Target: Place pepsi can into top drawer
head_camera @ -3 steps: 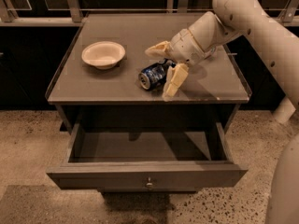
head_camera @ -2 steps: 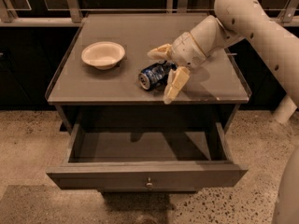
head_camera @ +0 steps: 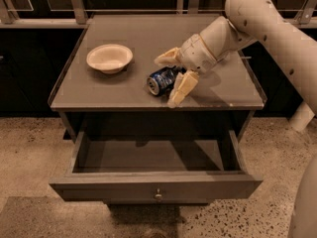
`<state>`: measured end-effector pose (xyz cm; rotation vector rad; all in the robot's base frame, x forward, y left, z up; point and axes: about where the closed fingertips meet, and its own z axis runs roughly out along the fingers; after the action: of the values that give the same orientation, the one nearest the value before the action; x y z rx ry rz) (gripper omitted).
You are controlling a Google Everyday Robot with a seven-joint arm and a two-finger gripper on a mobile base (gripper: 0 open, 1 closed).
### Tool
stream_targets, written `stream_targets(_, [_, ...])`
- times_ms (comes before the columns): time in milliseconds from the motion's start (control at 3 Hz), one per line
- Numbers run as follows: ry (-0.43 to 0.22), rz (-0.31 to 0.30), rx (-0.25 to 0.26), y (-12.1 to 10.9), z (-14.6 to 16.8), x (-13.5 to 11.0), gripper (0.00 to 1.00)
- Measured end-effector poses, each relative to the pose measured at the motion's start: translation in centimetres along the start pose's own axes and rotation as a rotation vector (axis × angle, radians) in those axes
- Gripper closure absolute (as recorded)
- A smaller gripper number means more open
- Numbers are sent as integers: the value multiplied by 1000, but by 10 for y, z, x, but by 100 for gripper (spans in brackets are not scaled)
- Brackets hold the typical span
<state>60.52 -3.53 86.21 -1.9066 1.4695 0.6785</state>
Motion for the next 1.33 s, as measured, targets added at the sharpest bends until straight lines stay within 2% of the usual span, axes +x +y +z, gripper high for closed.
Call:
stream_targets(1000, [0,0,0,0,0,0,85])
stream_targets(1333, [0,0,0,0,0,0,100])
